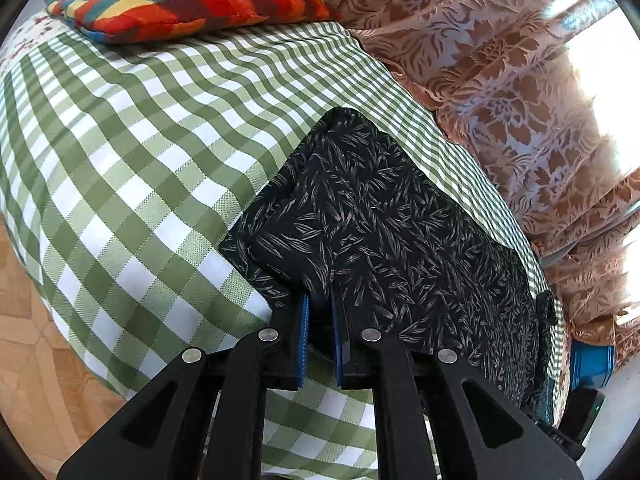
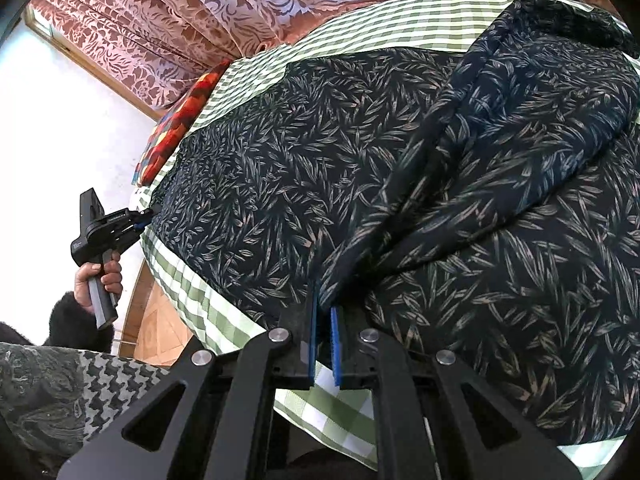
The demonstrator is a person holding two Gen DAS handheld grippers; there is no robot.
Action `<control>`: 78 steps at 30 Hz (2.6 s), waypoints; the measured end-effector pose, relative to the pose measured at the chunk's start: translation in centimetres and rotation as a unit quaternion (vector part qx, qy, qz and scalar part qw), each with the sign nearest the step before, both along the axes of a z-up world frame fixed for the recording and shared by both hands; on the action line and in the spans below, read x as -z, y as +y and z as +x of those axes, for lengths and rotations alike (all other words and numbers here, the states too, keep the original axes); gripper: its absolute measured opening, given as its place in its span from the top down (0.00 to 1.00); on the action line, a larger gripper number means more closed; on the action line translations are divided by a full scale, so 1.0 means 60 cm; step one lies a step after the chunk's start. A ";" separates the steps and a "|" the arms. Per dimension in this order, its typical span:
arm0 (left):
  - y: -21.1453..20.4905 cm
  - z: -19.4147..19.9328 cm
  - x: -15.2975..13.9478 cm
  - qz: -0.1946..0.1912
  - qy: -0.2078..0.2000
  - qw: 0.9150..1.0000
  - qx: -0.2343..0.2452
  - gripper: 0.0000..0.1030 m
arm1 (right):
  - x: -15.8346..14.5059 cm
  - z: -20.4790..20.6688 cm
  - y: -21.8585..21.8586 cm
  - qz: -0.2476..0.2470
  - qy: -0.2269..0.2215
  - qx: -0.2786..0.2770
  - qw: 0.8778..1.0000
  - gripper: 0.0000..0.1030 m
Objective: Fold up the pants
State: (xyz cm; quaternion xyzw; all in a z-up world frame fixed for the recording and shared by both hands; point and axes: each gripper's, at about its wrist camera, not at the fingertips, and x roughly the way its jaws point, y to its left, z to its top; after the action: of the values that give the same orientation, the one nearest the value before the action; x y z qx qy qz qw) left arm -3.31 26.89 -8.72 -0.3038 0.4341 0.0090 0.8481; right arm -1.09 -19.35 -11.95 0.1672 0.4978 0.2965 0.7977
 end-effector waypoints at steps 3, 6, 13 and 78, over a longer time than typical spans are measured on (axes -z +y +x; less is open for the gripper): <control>0.019 -0.013 -0.022 -0.017 -0.011 1.000 -0.005 0.83 | -0.005 -0.002 -0.005 0.004 0.004 -0.008 1.000 0.88; 0.033 -0.032 -0.060 0.014 -0.035 0.999 -0.024 0.83 | -0.012 -0.003 -0.020 0.006 0.007 -0.010 1.000 0.69; -0.049 -0.020 -0.097 0.076 -0.073 0.994 0.043 0.83 | -0.049 -0.013 -0.073 -0.049 -0.019 0.010 0.999 0.50; -0.660 0.007 -0.003 0.082 -0.081 0.833 0.541 0.98 | -0.025 -0.128 -0.608 0.042 -0.007 0.514 0.857 0.94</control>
State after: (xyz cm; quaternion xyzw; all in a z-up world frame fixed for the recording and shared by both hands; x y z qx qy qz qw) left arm -2.88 -12.69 -8.54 0.0503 0.4561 -0.4402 0.7718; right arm -8.76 -55.82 -10.48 0.4305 0.3229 -0.1339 0.8321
